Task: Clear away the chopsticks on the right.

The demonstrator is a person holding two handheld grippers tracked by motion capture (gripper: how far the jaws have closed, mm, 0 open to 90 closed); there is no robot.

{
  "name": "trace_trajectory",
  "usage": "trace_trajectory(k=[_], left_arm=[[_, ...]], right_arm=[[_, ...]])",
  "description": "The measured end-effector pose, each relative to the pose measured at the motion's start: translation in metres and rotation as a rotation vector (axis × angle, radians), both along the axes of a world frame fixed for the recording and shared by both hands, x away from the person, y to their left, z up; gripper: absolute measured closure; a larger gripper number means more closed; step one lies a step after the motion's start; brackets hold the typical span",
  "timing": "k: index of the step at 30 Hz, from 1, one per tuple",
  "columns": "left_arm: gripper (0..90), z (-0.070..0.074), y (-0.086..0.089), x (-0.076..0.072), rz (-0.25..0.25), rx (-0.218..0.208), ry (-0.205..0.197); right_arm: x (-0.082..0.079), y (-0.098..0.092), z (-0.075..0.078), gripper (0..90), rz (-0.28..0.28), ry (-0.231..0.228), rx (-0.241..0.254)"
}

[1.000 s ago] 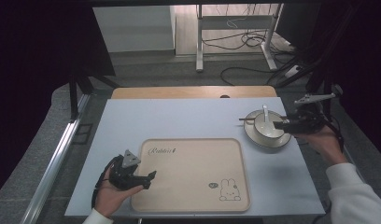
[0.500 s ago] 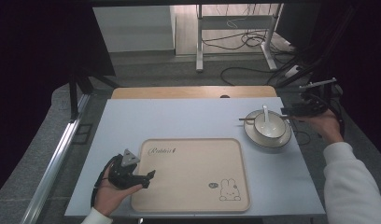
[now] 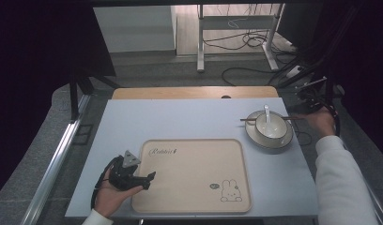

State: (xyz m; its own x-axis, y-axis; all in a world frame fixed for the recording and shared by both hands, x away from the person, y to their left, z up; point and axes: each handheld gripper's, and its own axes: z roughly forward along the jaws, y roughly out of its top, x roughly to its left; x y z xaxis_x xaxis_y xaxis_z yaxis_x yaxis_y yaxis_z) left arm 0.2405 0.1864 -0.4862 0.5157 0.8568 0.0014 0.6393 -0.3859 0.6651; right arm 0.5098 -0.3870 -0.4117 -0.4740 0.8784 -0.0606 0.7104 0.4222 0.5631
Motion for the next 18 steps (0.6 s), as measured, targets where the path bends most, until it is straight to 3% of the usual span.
trace_trajectory(k=[3, 9, 18], left_arm=[[13.4, 0.000, 0.000, 0.000, 0.004, 0.000, 0.001], [13.4, 0.000, 0.001, 0.001, 0.008, 0.014, 0.004], [13.5, -0.002, 0.004, 0.003, 0.021, 0.011, 0.010]], right_arm=[[0.007, -0.002, -0.008, 88.4, 0.001, 0.009, -0.006], [0.022, -0.002, -0.023, 88.7, 0.000, 0.032, -0.051], [0.039, -0.001, -0.041, 88.8, -0.016, 0.046, -0.076]])
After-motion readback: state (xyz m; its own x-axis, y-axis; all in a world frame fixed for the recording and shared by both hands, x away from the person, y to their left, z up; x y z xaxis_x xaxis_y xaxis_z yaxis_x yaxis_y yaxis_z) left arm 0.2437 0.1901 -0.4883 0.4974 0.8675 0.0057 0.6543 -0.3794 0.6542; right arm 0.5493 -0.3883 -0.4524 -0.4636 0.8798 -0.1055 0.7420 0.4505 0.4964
